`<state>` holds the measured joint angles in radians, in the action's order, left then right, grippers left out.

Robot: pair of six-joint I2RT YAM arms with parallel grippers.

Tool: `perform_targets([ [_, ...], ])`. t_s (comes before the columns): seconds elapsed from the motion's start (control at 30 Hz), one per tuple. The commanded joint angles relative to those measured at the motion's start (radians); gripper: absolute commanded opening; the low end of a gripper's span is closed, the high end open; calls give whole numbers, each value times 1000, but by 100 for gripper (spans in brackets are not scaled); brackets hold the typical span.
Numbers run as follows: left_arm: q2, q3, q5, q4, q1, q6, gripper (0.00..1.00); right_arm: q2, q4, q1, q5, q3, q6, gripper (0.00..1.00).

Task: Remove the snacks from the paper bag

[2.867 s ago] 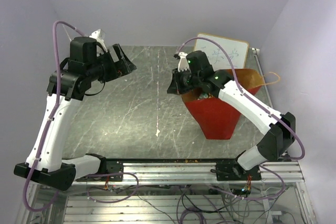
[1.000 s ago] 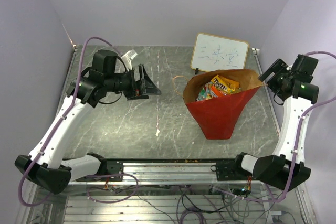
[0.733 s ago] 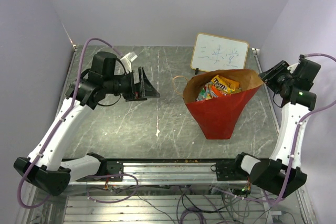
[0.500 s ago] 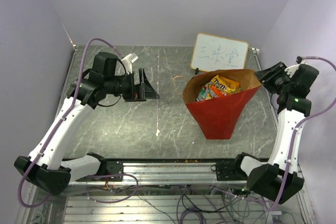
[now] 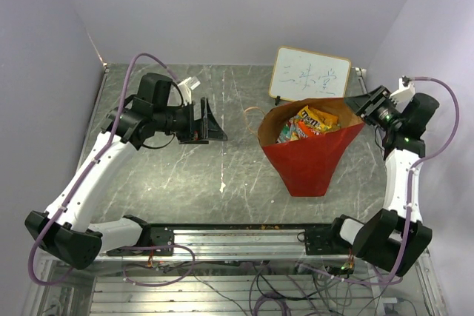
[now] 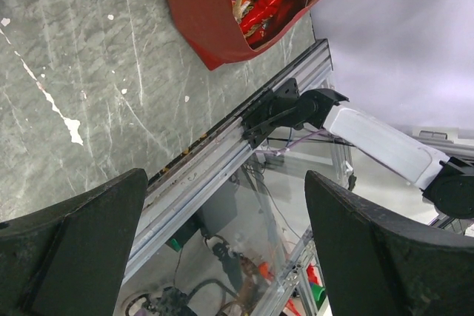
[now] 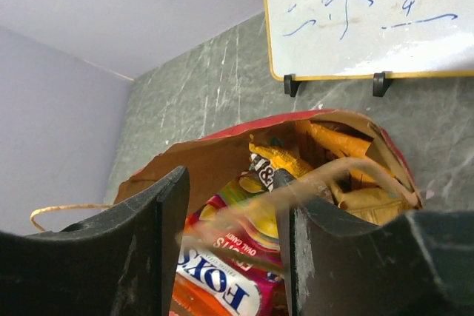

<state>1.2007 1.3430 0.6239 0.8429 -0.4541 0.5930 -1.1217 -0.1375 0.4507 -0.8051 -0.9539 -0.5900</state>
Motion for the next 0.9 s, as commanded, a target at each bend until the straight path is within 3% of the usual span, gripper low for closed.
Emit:
perform_targets([
  [0.0,-4,-5,-7,-2,-15,-23,98,-36,53,6,-41,-37,83,50],
  [0.2,-14,36,-45,52,-26,-45,98,-59,110,5,-85,-65,57,48],
  [0.27,-19,40,-58,59,-26,-44,98,-63,117,3,-107,-96,37,36],
  [0.37,-19,30,-58,45,-24,-22,98,-54,79,-14,-88,-138,28,11],
  [0.47,-10,35,-44,29,-24,16,98,-43,13,-37,-56,-181,29,0],
  [0.73,19,147,-122,120,-24,4,98,-76,20,-182,-183,-248,-61,0],
  [0.87,33,128,-176,82,-24,59,98,-120,36,-295,-249,-284,-104,0],
])
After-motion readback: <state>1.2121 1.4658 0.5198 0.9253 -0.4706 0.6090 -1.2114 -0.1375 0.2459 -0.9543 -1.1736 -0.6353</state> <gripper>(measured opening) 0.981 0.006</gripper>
